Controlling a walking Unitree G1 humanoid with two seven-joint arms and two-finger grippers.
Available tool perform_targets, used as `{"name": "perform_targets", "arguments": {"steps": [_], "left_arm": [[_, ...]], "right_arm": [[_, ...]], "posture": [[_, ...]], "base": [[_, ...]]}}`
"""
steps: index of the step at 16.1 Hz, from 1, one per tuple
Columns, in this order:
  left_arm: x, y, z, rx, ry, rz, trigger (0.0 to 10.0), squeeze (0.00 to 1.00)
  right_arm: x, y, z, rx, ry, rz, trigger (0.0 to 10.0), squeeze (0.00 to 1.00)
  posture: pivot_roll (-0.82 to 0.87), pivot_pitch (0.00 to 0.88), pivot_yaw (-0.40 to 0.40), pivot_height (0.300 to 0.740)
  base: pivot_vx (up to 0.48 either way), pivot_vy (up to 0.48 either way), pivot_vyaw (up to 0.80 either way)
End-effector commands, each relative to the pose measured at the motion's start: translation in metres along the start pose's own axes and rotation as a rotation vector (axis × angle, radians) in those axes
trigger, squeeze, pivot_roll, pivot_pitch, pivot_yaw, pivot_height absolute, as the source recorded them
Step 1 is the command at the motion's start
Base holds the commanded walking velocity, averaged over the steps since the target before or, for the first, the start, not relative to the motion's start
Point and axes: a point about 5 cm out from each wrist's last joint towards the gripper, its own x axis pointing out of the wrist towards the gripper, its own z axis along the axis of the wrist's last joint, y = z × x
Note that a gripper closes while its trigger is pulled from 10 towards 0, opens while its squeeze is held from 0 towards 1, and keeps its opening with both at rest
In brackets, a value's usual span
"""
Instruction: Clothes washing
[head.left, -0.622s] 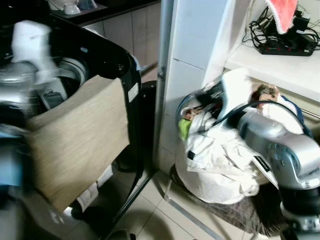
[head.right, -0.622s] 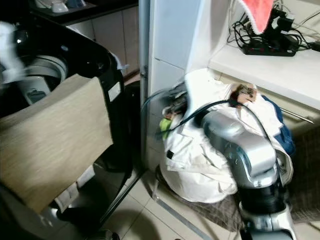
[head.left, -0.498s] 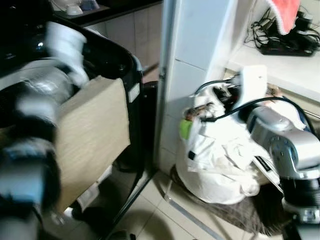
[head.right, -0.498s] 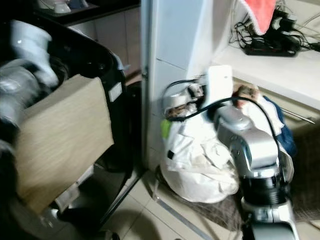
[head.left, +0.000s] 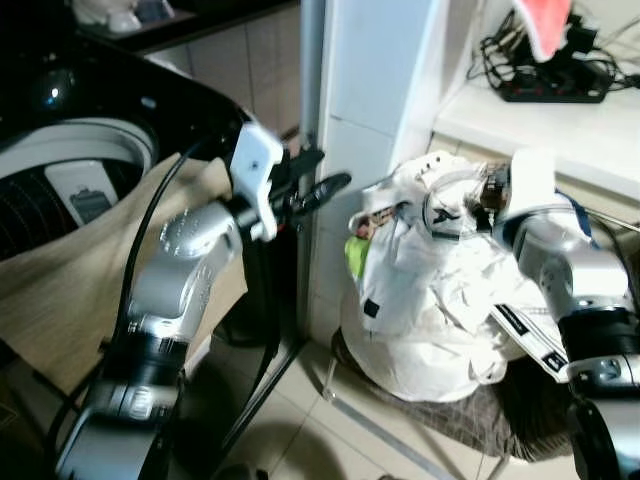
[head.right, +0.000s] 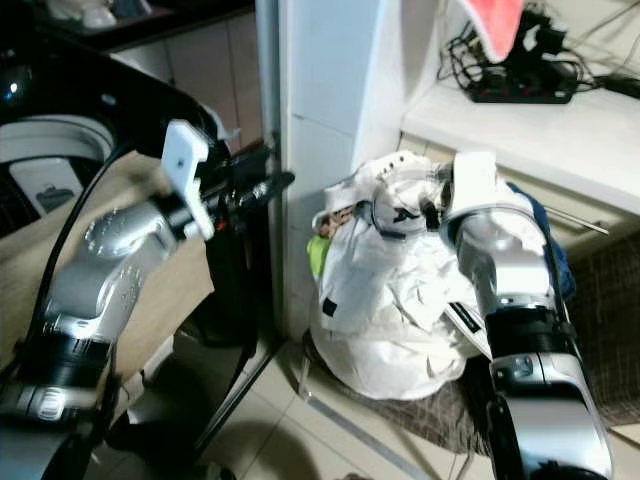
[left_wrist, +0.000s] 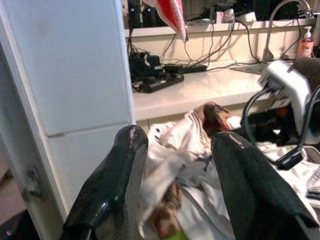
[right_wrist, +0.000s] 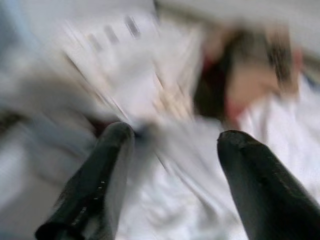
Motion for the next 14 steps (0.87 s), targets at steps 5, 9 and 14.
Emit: {"name": "perform_targets", "arguments": {"steps": [5, 9, 14], "left_arm": [[0.0, -0.027, -0.013, -0.01, 0.082, -0.046, 10.0, 0.0], [-0.002, -0.034, -0.02, 0.01, 0.134, -0.057, 10.0, 0.0], [-0.006, -0.032, -0.025, 0.018, 0.175, -0.018, 10.0, 0.0]], "right_arm": [[0.013, -0.017, -0.006, 0.0, 0.017, -0.073, 10.0, 1.0], [0.019, -0.017, -0.031, -0.014, 0.085, -0.011, 10.0, 0.0], [0.02, -0.019, -0.045, -0.048, 0.096, -0.012, 9.8, 0.0]], "posture": [[-0.12, 0.0, -0.016, 0.74], [-0.12, 0.0, -0.009, 0.74], [-0.11, 0.0, 0.001, 0.74]], "base": [[0.0, 0.0, 0.0], [0.0, 0.0, 0.0], [0.0, 0.0, 0.0]]}}
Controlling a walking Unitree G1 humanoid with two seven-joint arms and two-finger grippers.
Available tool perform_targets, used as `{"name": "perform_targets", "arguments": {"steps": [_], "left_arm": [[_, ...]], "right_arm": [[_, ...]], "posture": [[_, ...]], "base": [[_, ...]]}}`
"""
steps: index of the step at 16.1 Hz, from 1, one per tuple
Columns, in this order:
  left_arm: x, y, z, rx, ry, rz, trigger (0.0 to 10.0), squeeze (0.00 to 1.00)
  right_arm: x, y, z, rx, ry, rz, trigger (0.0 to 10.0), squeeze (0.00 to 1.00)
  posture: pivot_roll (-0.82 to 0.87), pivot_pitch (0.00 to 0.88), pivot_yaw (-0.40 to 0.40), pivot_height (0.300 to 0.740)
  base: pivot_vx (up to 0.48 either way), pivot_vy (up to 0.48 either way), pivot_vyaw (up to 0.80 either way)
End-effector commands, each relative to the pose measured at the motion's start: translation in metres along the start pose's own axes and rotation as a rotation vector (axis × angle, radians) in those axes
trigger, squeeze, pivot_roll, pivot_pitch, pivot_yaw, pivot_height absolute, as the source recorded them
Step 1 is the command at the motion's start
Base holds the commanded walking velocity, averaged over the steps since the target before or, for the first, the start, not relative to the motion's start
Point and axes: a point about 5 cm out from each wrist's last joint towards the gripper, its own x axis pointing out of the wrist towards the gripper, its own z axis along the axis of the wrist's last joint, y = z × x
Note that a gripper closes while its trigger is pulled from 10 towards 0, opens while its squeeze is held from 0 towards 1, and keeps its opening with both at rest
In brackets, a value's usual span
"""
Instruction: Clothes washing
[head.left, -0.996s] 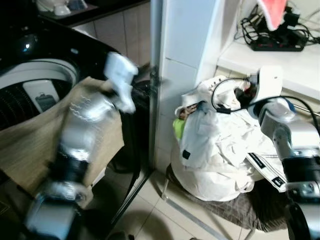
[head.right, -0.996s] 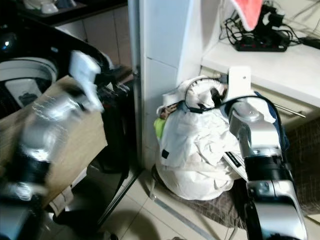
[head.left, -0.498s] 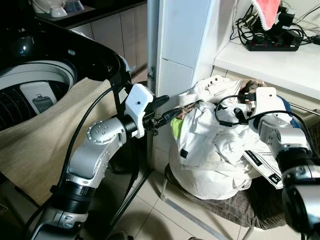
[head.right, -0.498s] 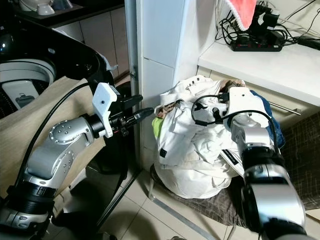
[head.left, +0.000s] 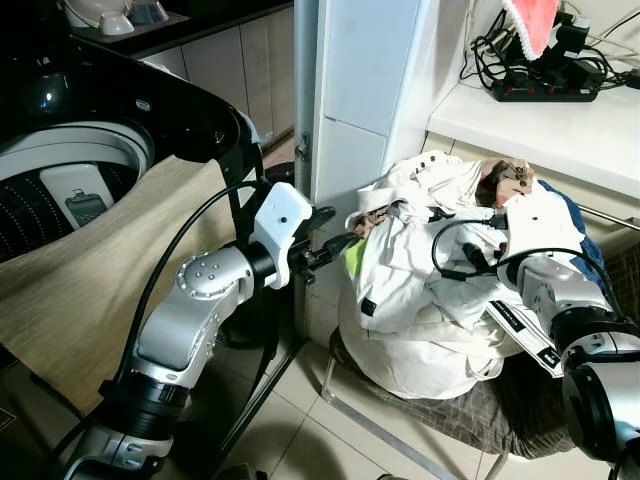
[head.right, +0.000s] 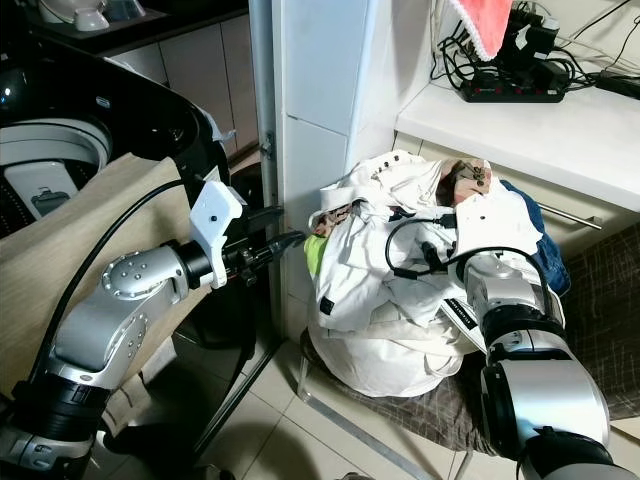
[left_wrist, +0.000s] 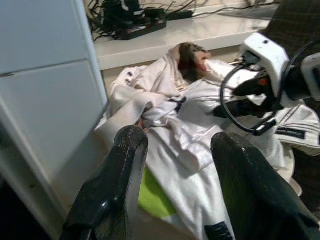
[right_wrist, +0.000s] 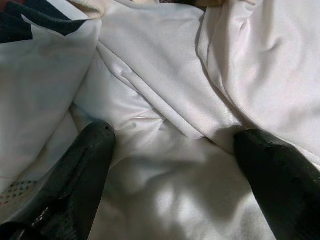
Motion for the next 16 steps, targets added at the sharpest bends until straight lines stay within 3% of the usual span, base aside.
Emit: {"name": "perform_targets", "arguments": {"steps": [1, 2, 10, 16], "left_arm": [[-0.001, 0.0, 0.002, 0.029, 0.003, 0.007, 10.0, 0.0], [-0.002, 0.0, 0.001, 0.032, 0.006, 0.023, 10.0, 0.0], [-0.003, -0.011, -0.01, 0.023, 0.027, 0.002, 10.0, 0.0], [-0.001, -0.008, -0.009, 0.038, 0.013, 0.045, 10.0, 0.0]], "right_arm": [[0.0, 0.001, 0.004, 0.01, -0.014, 0.003, 5.2, 0.0], [0.0, 0.001, 0.001, 0.039, -0.018, 0.003, 0.0, 0.0], [0.001, 0.001, -0.001, 0.025, -0.056, -0.001, 0.0, 0.0], [0.001, 0.0, 0.001, 0.009, -0.079, 0.0, 0.0, 0.0]], "posture": [[-0.1, 0.0, 0.002, 0.74], [-0.09, 0.0, -0.006, 0.74], [-0.08, 0.0, 0.001, 0.74], [-0.07, 0.0, -0.013, 0.74]], "base": [[0.0, 0.0, 0.0], [0.0, 0.0, 0.0], [0.0, 0.0, 0.0], [0.0, 0.0, 0.0]]}}
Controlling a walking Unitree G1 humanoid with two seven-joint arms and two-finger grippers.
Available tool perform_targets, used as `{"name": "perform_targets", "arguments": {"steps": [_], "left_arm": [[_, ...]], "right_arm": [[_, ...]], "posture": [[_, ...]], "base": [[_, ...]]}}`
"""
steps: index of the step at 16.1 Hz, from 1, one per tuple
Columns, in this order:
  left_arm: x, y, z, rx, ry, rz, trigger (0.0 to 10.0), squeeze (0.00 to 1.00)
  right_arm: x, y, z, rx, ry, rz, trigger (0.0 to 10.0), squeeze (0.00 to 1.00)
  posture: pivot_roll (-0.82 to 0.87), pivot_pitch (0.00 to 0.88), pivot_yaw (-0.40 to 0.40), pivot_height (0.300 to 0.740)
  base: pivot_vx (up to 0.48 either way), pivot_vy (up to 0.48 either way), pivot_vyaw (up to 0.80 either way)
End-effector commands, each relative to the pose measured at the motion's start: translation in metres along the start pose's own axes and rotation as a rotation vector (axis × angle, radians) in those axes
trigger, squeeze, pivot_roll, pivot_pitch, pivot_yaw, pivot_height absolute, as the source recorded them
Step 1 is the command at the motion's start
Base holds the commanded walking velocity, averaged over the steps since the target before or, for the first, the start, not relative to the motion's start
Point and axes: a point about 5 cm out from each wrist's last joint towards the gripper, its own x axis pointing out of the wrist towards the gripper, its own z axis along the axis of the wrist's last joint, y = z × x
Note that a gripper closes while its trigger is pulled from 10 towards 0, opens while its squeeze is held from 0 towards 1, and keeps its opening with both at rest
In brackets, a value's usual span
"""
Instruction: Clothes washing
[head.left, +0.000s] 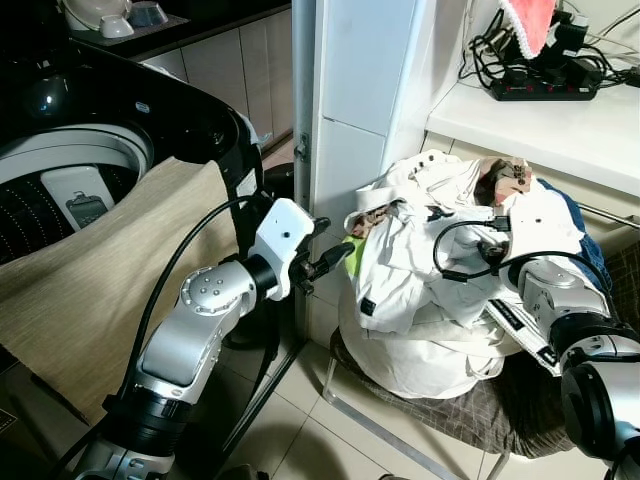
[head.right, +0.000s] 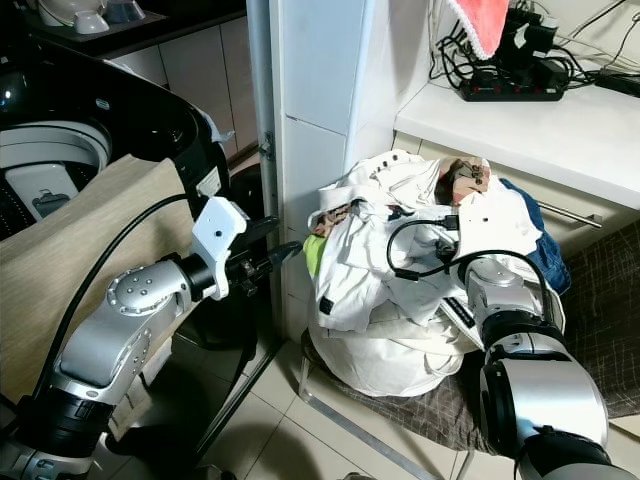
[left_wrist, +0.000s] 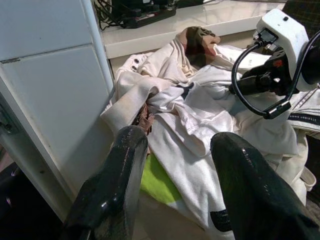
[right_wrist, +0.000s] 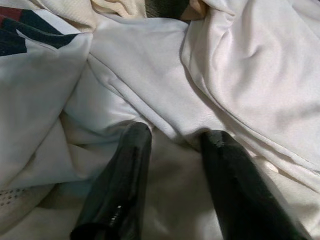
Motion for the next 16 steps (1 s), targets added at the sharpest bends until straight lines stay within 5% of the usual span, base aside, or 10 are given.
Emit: {"name": "perform_targets", "arguments": {"steps": [1, 9, 12, 16], "left_arm": [[0.0, 0.0, 0.004, 0.021, -0.016, 0.005, 10.0, 0.0], [0.003, 0.012, 0.009, 0.015, -0.08, 0.158, 10.0, 0.0], [-0.001, 0.029, 0.017, 0.005, -0.159, 0.321, 10.0, 0.0], [0.001, 0.029, 0.017, -0.003, -0.163, 0.321, 10.0, 0.0]], "right_arm": [[0.001, 0.002, 0.003, 0.006, -0.012, 0.011, 0.0, 0.0], [0.001, 0.005, 0.009, 0.043, -0.065, 0.009, 0.0, 0.0], [-0.001, -0.002, 0.012, 0.067, -0.114, -0.008, 0.0, 0.0], [-0.003, -0.008, 0.024, 0.094, -0.192, -0.017, 0.0, 0.0]], "posture": [[-0.07, 0.0, -0.013, 0.74], [-0.07, 0.0, -0.003, 0.74], [-0.07, 0.0, 0.003, 0.74], [-0.09, 0.0, 0.02, 0.74]], "base": [[0.0, 0.0, 0.0], [0.0, 0.0, 0.0], [0.0, 0.0, 0.0], [0.0, 0.0, 0.0]]}}
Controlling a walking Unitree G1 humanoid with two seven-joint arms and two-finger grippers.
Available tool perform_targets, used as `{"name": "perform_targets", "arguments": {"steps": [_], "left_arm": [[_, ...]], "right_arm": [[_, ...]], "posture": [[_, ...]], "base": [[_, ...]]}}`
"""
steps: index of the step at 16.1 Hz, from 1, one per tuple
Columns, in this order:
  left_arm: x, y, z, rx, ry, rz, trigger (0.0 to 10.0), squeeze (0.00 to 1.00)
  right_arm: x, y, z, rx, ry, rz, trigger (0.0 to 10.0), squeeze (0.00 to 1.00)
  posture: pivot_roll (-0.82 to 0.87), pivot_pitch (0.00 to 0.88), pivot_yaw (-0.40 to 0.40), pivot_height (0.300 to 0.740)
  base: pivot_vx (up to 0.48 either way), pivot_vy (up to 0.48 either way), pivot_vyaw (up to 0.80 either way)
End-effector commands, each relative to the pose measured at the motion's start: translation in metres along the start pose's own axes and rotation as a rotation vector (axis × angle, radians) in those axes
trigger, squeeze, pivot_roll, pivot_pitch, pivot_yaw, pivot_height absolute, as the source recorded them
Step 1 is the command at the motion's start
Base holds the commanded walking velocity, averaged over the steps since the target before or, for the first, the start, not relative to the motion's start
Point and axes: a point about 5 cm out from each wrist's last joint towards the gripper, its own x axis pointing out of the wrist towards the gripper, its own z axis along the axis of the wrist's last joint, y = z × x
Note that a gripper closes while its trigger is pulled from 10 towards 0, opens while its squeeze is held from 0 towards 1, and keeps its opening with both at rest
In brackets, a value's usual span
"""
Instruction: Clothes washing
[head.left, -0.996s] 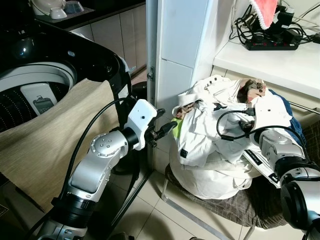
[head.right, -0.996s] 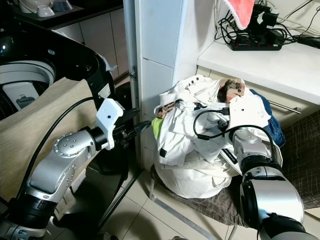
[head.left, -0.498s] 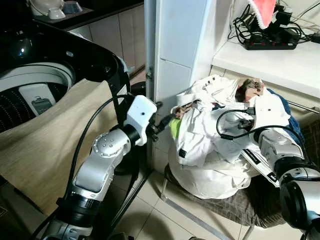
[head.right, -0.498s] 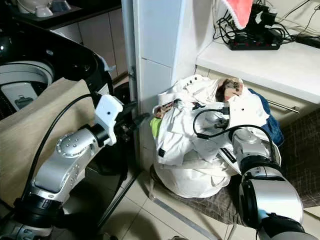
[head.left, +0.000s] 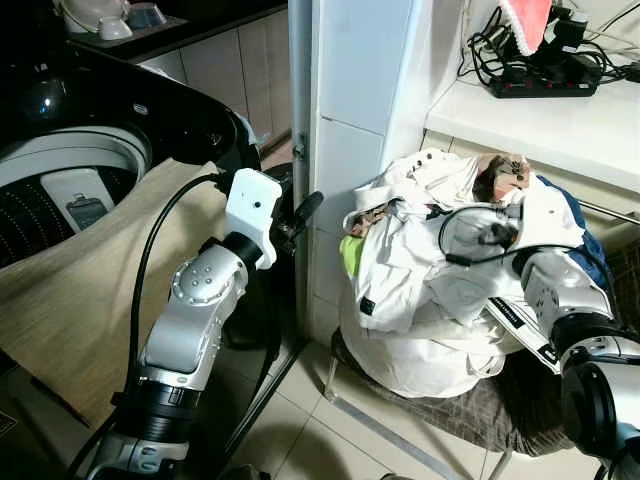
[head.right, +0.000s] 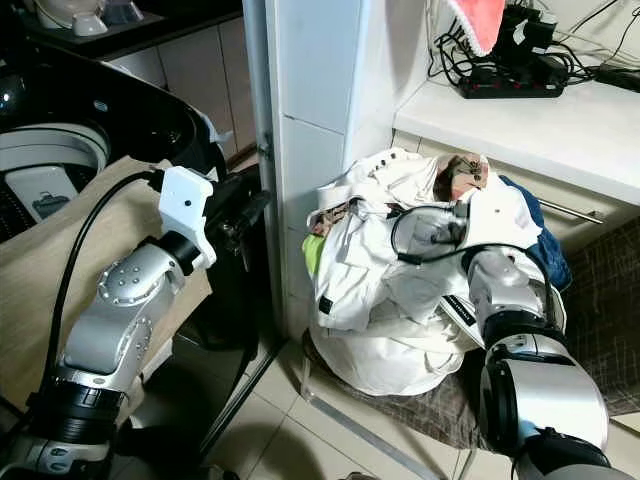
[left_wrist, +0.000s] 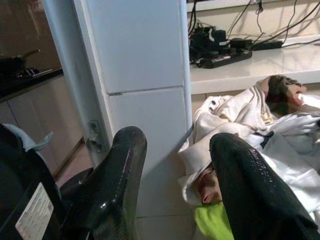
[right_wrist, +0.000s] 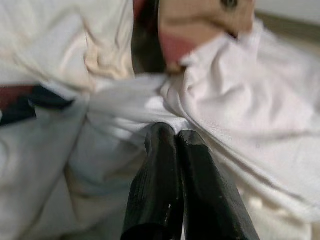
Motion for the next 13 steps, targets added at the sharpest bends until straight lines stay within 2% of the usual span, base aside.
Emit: {"name": "perform_targets", "arguments": {"steps": [1, 3, 5, 6, 8, 9, 10, 11, 12, 13], "left_arm": [[0.005, -0.003, 0.006, 0.013, -0.024, -0.022, 10.0, 0.0], [0.004, -0.011, 0.011, 0.014, -0.058, -0.076, 10.0, 0.0], [0.003, -0.014, 0.014, 0.004, -0.083, -0.091, 10.0, 0.0], [0.005, -0.015, 0.016, 0.003, -0.088, -0.088, 10.0, 0.0], [0.006, -0.013, 0.02, 0.006, -0.101, -0.076, 10.0, 0.0], [0.006, -0.013, 0.022, 0.004, -0.111, -0.08, 10.0, 0.0], [0.008, -0.017, 0.027, 0.0, -0.136, -0.111, 10.0, 0.0], [0.009, -0.018, 0.028, -0.002, -0.144, -0.121, 10.0, 0.0], [0.01, -0.02, 0.028, -0.012, -0.143, -0.133, 10.0, 0.0], [0.011, -0.021, 0.027, -0.013, -0.139, -0.135, 10.0, 0.0]], "right_arm": [[0.0, -0.002, 0.019, 0.007, -0.102, 0.018, 0.0, 0.0], [-0.003, 0.003, 0.042, 0.036, -0.194, 0.083, 0.0, 0.0], [-0.007, 0.008, 0.053, 0.055, -0.23, 0.145, 0.0, 0.0], [-0.021, 0.017, 0.066, 0.067, -0.271, 0.259, 0.0, 0.0], [-0.045, 0.028, 0.079, 0.064, -0.268, 0.422, 0.0, 0.0], [-0.055, 0.031, 0.085, 0.076, -0.287, 0.46, 0.0, 0.0], [-0.074, 0.034, 0.103, 0.114, -0.351, 0.529, 0.0, 0.0], [-0.081, 0.035, 0.109, 0.124, -0.371, 0.557, 0.0, 0.0], [-0.092, 0.036, 0.111, 0.081, -0.365, 0.581, 0.0, 0.0], [-0.095, 0.036, 0.108, 0.023, -0.346, 0.571, 0.0, 0.0]], "posture": [[-0.09, 0.0, 0.013, 0.74], [-0.09, 0.0, 0.013, 0.74], [-0.09, 0.0, 0.001, 0.74], [-0.09, 0.0, -0.005, 0.74], [-0.09, 0.0, -0.004, 0.74], [-0.1, 0.0, 0.002, 0.74], [-0.1, 0.0, 0.009, 0.74], [-0.1, 0.0, 0.015, 0.74], [-0.12, 0.0, 0.023, 0.74], [-0.12, 0.0, 0.028, 0.74]], "base": [[0.0, 0.0, 0.0], [0.0, 0.0, 0.0], [0.0, 0.0, 0.0], [0.0, 0.0, 0.0], [0.0, 0.0, 0.0], [0.0, 0.0, 0.0], [0.0, 0.0, 0.0], [0.0, 0.0, 0.0], [0.0, 0.0, 0.0], [0.0, 0.0, 0.0]]}}
